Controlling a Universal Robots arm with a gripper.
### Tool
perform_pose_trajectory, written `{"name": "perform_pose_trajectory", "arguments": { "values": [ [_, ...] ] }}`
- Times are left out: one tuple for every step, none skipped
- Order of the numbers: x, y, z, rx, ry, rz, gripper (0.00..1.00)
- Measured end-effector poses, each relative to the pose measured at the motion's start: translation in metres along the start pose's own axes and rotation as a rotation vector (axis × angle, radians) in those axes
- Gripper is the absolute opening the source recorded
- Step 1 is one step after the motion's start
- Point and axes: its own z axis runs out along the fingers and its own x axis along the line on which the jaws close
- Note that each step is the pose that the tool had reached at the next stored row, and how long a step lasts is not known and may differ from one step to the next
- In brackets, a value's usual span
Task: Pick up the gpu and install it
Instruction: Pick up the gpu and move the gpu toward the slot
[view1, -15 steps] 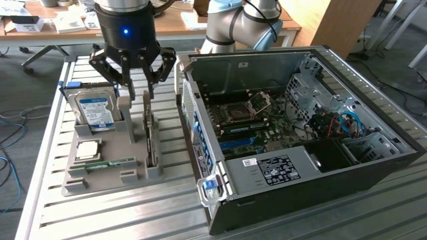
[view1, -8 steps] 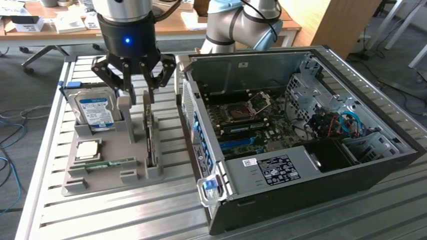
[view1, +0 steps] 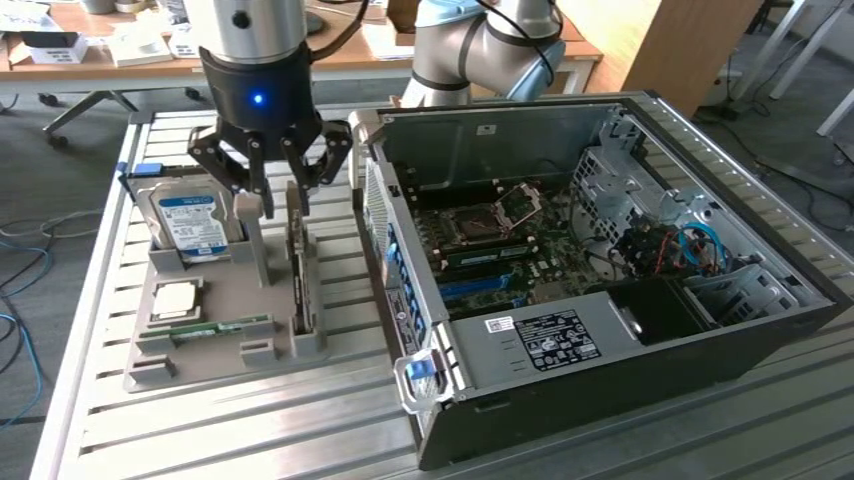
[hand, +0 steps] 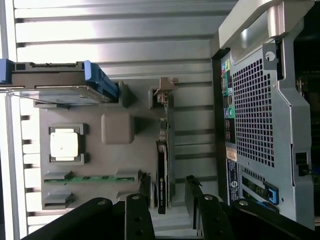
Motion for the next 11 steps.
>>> {"name": "perform_pose_trajectory", "arguments": {
  "values": [
    [0.000,-0.0001,0.0017,-0.0006,0.0001,0.000,0.41],
    [0.000,-0.0003,0.0034,-0.0012,0.0001,0.000,0.41],
    [0.000,-0.0004,0.0053,-0.0017,0.0001,0.000,0.41],
    [0.000,-0.0005,0.0070,-0.0021,0.0002,0.000,0.41],
    [0.000,-0.0007,0.0087,-0.0025,0.0003,0.000,0.41],
    [0.000,-0.0008,0.0105,-0.0029,0.0003,0.000,0.41],
    [0.000,-0.0009,0.0123,-0.0034,0.0003,0.000,0.41],
    [0.000,-0.0010,0.0140,-0.0036,0.0003,0.000,0.41],
    [0.000,-0.0011,0.0159,-0.0038,0.0003,0.000,0.41],
    [0.000,-0.0013,0.0176,-0.0040,0.0003,0.000,0.41],
    [0.000,-0.0014,0.0195,-0.0040,0.0004,0.000,0.41]
  ]
}}
